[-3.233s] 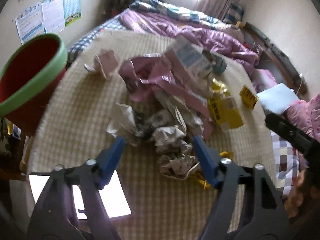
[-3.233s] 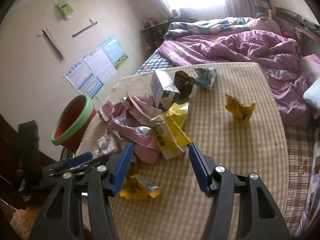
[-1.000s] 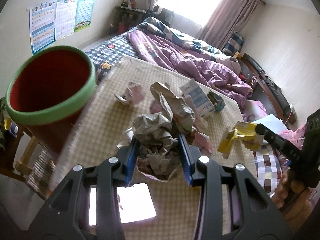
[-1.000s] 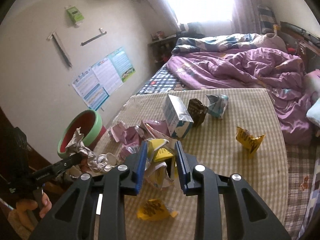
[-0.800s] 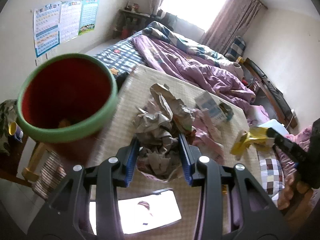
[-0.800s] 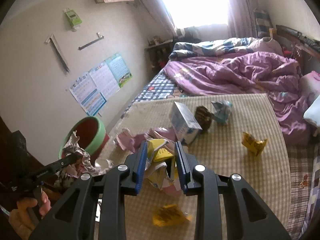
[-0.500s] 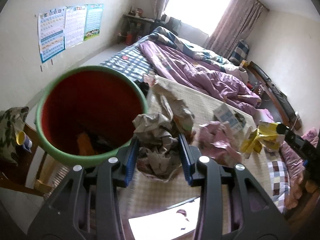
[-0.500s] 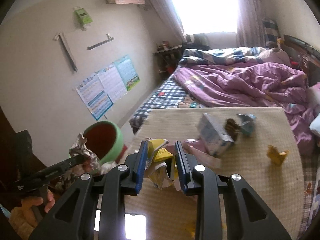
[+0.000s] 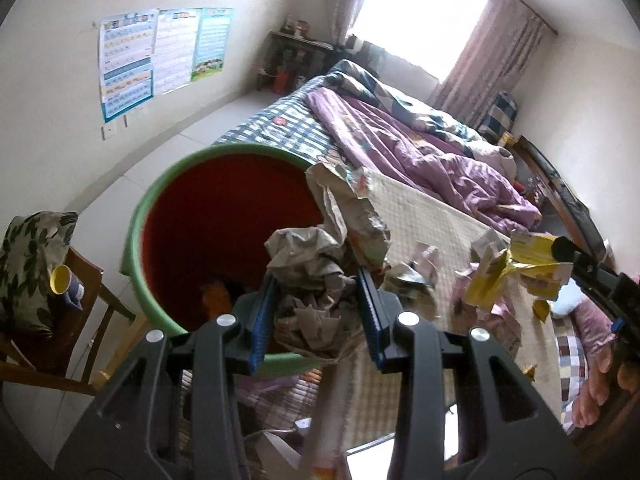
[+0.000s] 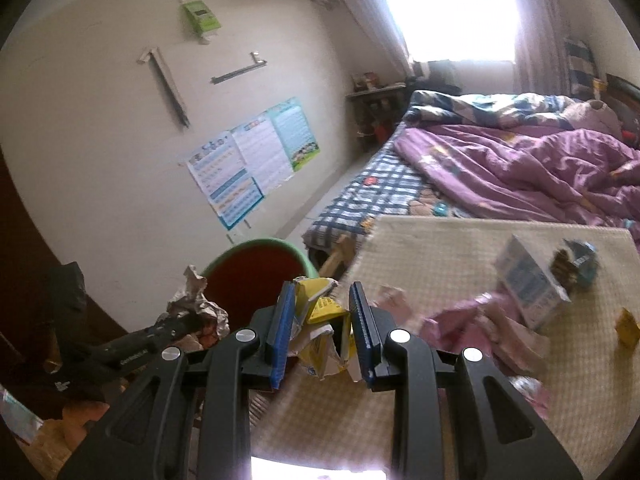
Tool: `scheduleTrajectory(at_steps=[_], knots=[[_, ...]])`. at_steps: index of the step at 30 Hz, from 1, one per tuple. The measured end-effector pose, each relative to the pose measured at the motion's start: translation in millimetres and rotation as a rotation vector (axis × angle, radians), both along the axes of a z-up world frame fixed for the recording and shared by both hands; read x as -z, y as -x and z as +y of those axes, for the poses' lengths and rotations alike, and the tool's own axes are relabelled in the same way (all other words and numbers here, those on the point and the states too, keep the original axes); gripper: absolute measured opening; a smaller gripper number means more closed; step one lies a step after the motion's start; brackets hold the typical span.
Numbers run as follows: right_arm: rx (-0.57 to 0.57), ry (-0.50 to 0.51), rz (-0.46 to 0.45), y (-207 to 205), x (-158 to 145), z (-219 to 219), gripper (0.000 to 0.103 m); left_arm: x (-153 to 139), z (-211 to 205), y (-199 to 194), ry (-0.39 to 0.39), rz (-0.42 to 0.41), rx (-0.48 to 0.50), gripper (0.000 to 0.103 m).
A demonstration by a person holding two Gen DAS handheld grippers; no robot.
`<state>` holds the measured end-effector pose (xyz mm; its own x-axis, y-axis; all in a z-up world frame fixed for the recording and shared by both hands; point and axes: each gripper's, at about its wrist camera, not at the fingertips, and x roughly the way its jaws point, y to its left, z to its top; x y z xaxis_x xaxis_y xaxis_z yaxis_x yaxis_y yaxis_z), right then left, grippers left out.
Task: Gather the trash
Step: 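Carry both items over the green bucket and open both tools to drop them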
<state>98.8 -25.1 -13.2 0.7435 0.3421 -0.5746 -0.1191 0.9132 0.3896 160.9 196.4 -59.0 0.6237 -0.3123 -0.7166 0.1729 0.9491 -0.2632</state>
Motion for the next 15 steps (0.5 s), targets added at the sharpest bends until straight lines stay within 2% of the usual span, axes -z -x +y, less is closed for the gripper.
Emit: scheduleTrajectory(at_steps=[8,15], knots=[[-0.076,-0.062,-0.019,-35.1,-0.1,35.9,0.028,10.0,20.3,-14.5,-0.029,0.023,-0.050,0.037],[-0.145,-0.117,0.039,-66.6,20.4,64.3,0.028,27.9,32.7,-23.1,-0.064,0.061,-0.087,0.037]])
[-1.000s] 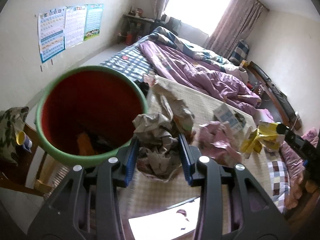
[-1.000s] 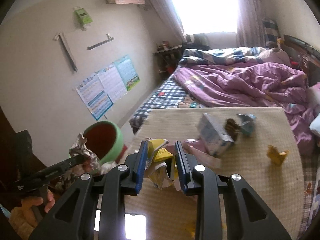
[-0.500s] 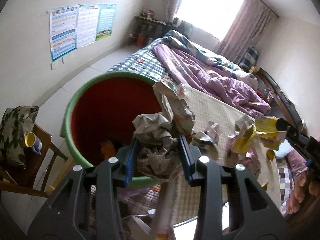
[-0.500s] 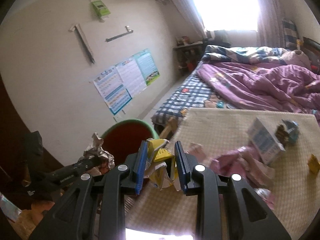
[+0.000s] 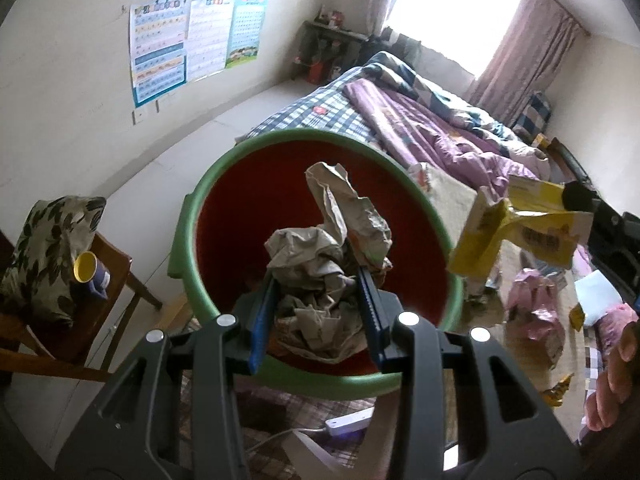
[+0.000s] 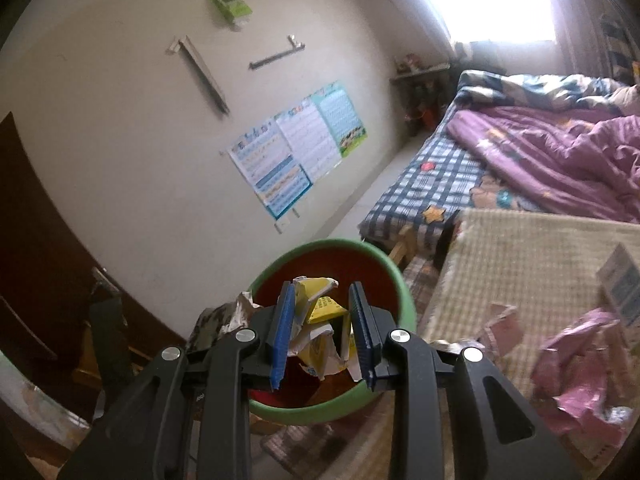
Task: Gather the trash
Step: 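Carry both items over the green bucket and open both tools to drop them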
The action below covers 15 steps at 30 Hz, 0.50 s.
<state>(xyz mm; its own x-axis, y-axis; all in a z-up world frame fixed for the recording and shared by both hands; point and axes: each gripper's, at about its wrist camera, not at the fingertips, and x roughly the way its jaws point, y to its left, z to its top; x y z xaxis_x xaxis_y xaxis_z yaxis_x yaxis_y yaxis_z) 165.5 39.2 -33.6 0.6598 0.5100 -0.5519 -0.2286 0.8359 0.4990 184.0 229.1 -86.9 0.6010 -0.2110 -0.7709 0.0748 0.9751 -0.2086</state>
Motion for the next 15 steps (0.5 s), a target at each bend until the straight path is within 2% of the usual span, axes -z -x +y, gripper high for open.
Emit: scheduleTrajectory(at_steps=[5,11,13,15], knots=[[-0.008,-0.004,0.051,-13.8,16.5,8.7,0.028,9.3,3.6,-8.2,-0.010,0.021,-0.003,0.037],[-0.012,0.009,0.071,-18.0,23.4,14.2,0.029,11.8,-1.7,-9.6,-0.015,0.029,-0.003,0.037],[-0.010,0.004,0.073,-16.5,24.6,14.0,0.032,12.8,-3.5,-10.7,-0.019,0.035,-0.005,0.037],[-0.002,-0.004,0.076,-16.5,24.9,12.7,0.033,13.9,-3.5,-9.8,-0.021,0.035,-0.009,0.041]])
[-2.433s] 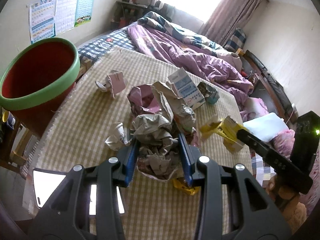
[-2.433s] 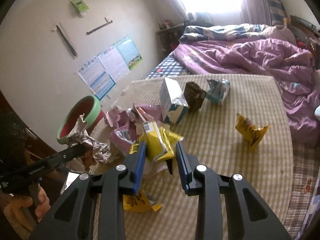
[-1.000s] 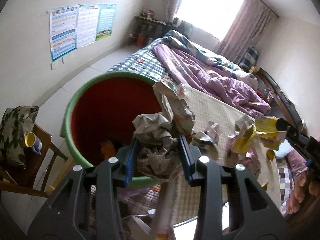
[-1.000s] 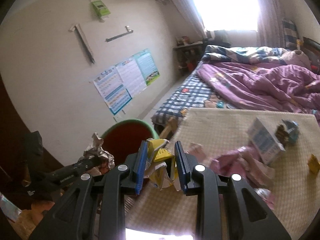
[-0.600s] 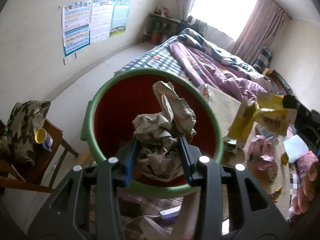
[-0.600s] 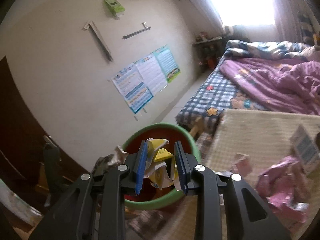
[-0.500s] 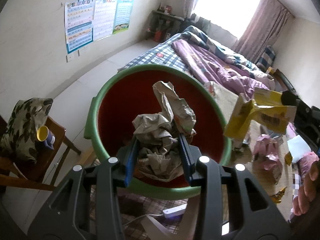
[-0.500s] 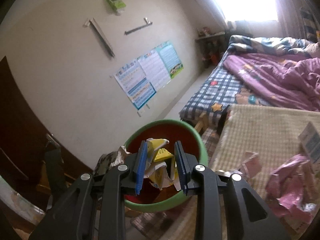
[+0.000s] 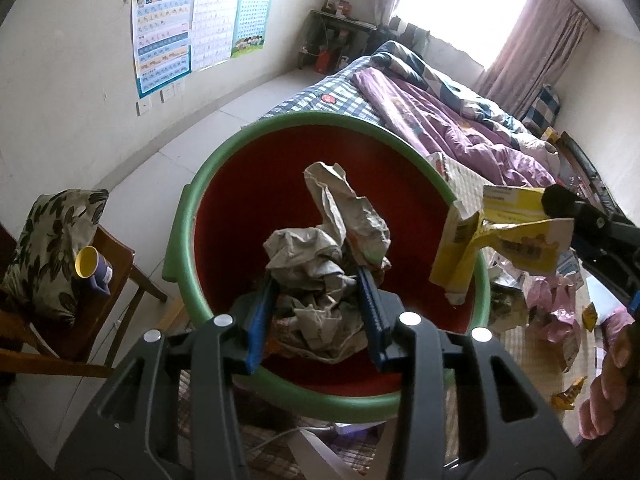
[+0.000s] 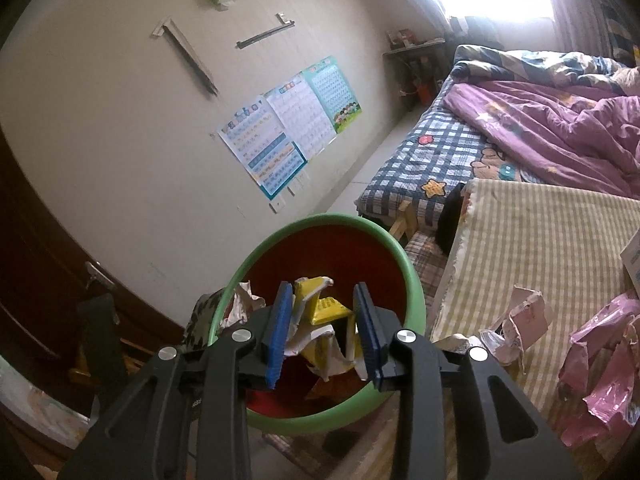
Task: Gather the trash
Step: 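Carry both items over the green bucket and open both tools to drop them, then move both open tools back over the table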
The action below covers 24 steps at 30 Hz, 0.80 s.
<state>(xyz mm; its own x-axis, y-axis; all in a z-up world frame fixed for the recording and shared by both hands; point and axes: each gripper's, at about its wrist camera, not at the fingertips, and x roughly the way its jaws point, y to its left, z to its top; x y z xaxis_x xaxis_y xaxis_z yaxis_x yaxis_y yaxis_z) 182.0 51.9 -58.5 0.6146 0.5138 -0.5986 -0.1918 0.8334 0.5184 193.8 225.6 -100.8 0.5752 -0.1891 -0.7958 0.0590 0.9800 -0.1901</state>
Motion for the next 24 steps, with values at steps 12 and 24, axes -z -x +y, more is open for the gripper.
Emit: scheduleTrajectory(at_steps=[12,24], knots=[[0.023,-0.053,-0.020,17.1,-13.6,-20.2,0.040,-3.2,-1.7,9.7,-0.018,-0.011,-0.027,0.060],[0.118,-0.034,-0.083,80.4,-42.4,-100.5,0.045,-35.2,-43.3,43.5,0.028,-0.089,0.005,0.060]])
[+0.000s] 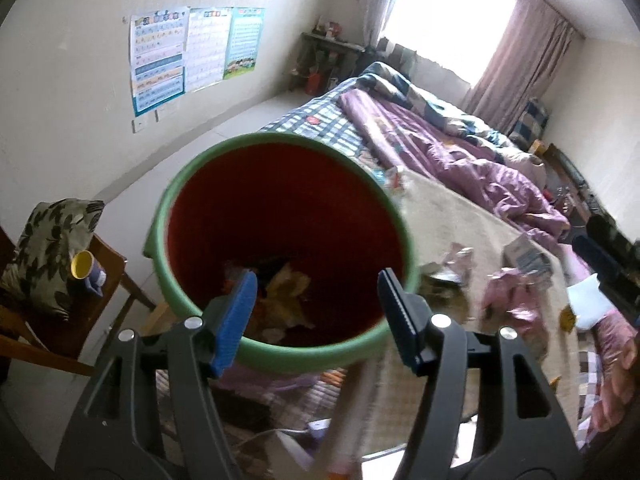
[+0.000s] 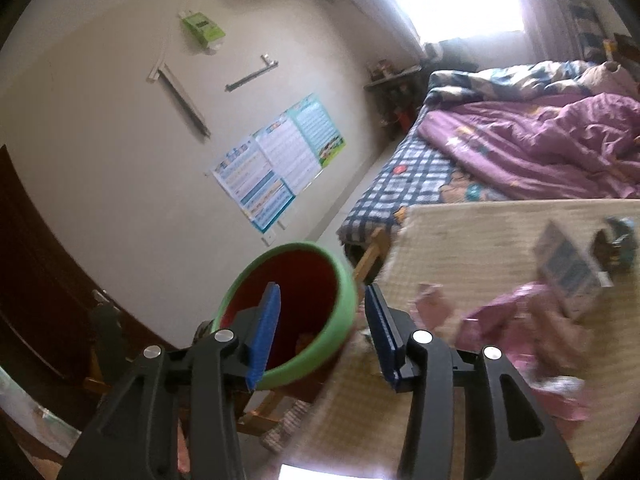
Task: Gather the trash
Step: 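Move both open tools back over the table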
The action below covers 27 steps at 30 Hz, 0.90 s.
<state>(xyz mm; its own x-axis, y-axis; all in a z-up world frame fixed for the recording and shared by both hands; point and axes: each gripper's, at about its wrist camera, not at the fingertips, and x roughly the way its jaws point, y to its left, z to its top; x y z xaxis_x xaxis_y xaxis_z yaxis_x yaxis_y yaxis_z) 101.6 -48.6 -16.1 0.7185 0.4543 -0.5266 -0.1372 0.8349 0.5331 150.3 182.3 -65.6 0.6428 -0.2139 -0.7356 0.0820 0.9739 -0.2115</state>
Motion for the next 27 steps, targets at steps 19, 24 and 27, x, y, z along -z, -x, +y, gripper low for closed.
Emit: scheduleTrajectory(at_steps=[19,24,27], knots=[[0.045,0.061,0.134,80.4,54.0,-121.5,0.047,30.3,-128.6,3.5,0.001,0.094,0.065,0.065],[0.054,0.057,0.154,91.6,62.9,-146.0,0.047,55.2,-144.4,-20.3,-0.051,0.147,0.039,0.065],[0.058,0.047,0.167,94.9,68.0,-159.2,0.047,71.6,-149.8,-30.9,-0.088,0.183,0.027,0.064]])
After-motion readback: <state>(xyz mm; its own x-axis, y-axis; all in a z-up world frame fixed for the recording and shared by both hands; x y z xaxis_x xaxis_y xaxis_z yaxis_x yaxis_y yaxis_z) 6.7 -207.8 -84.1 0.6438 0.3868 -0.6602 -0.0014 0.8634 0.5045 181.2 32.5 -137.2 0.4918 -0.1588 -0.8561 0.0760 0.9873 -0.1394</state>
